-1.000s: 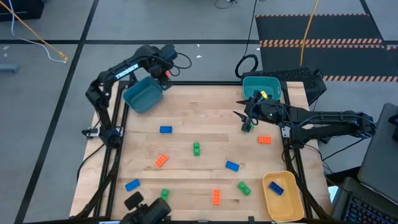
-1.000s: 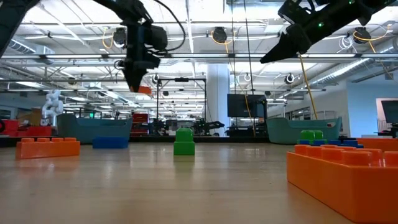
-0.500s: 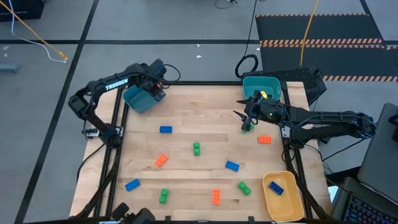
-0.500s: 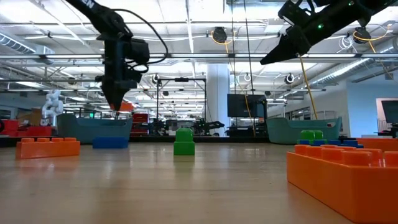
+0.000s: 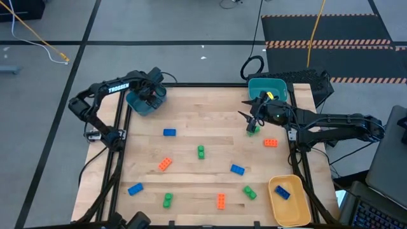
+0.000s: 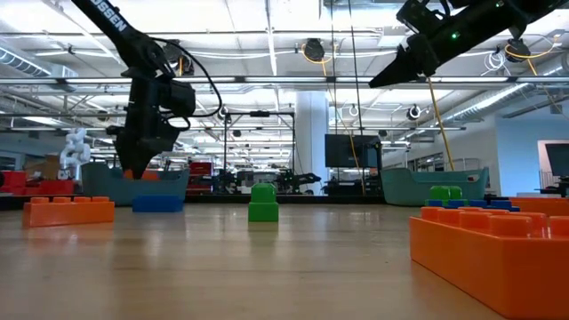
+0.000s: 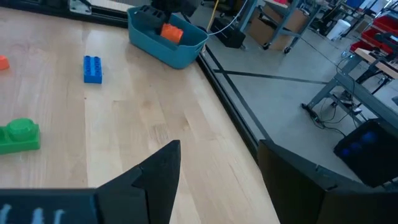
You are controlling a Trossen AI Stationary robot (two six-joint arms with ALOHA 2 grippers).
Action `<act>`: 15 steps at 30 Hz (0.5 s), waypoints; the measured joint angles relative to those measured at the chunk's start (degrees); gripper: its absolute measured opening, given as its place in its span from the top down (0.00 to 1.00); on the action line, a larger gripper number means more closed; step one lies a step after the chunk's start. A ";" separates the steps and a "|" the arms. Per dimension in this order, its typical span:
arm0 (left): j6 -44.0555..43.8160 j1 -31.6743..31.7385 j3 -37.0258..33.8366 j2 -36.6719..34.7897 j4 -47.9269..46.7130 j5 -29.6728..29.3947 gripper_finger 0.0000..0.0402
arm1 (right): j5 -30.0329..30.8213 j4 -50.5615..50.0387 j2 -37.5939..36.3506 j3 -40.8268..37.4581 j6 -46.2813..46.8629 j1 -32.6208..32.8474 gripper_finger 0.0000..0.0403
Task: Sort & place blocks by color
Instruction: Put the top orange game piece into the dark blue bin, then put the top right green game piece into the light blue bin
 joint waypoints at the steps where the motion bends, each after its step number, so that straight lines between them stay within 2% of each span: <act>1: 0.04 -0.03 0.00 0.00 0.16 0.00 0.42 | 0.01 0.03 0.00 0.00 0.00 0.00 0.48; 4: 0.21 -0.20 0.00 0.00 0.62 0.00 0.26 | 0.00 0.08 0.00 0.00 -0.02 0.00 0.48; 7: 0.20 -0.14 0.00 0.00 0.74 -0.20 0.17 | -0.01 0.08 0.00 0.00 -0.02 0.00 0.48; 11: -0.09 -0.31 0.00 0.00 0.72 -0.46 0.14 | -0.03 0.09 0.00 -0.02 -0.02 0.00 0.48; 15: -0.07 -1.39 0.11 -0.07 0.41 -0.46 0.19 | -0.03 0.10 0.00 -0.02 -0.11 -0.01 0.48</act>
